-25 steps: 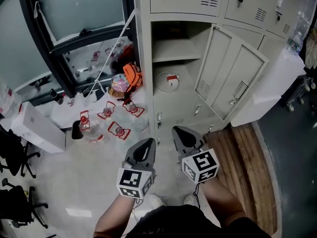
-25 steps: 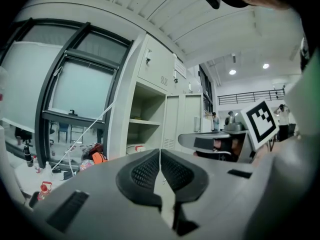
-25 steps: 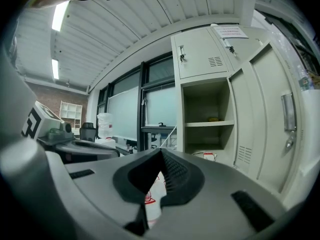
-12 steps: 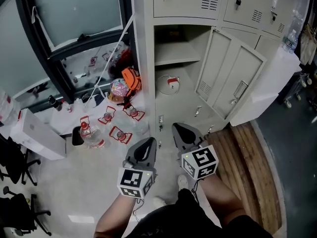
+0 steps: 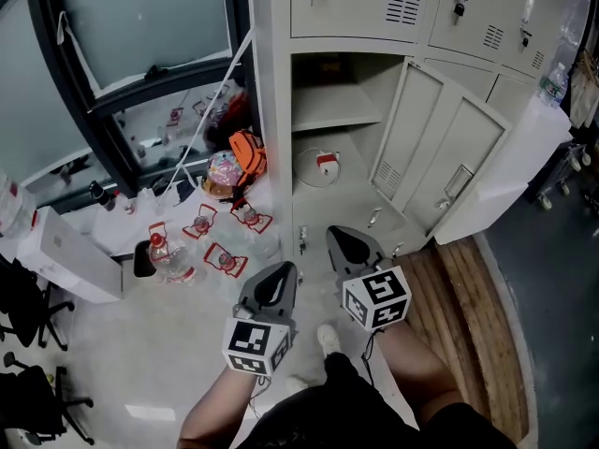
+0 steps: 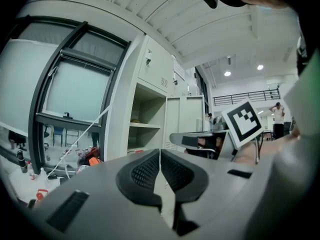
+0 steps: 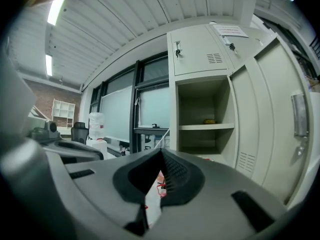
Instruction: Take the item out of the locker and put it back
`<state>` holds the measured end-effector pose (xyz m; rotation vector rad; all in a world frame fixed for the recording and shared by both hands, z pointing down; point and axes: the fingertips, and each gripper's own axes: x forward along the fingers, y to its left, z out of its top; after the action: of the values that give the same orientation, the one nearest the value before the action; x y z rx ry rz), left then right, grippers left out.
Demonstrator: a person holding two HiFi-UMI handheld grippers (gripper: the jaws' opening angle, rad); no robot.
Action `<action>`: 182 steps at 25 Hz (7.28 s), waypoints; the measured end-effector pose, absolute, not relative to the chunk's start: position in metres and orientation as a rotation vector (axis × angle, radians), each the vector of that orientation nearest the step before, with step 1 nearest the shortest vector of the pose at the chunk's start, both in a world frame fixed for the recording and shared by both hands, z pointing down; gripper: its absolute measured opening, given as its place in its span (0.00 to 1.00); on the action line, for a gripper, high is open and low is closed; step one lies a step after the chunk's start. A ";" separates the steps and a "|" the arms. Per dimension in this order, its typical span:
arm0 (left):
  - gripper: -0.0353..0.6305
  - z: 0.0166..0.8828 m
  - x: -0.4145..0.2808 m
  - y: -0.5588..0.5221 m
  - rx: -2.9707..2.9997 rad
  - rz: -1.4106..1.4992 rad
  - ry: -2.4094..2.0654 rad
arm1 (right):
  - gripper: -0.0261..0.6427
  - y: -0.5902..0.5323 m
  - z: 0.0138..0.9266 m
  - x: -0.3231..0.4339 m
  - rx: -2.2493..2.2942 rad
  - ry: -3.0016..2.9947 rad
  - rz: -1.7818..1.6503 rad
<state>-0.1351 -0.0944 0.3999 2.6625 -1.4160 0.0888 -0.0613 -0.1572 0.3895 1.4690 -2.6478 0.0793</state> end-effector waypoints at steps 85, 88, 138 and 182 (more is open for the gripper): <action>0.07 0.453 -0.090 -0.282 2.555 0.133 -1.490 | 0.44 -0.483 0.571 -0.012 1.309 -2.048 0.394; 0.07 0.455 -0.097 -0.276 2.538 0.136 -1.507 | 0.44 -0.483 0.573 -0.014 1.313 -2.078 0.324; 0.07 0.447 -0.121 -0.066 2.665 0.155 -1.302 | 0.44 -0.159 0.438 -0.026 1.562 -2.350 0.018; 0.07 0.462 0.079 0.045 2.514 0.161 -1.506 | 0.43 -0.016 0.453 0.146 1.295 -2.538 0.011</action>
<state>0.0786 0.0448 0.4625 2.5137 -1.5059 0.1615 0.1459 -0.0157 0.4533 1.2945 -2.5382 0.0112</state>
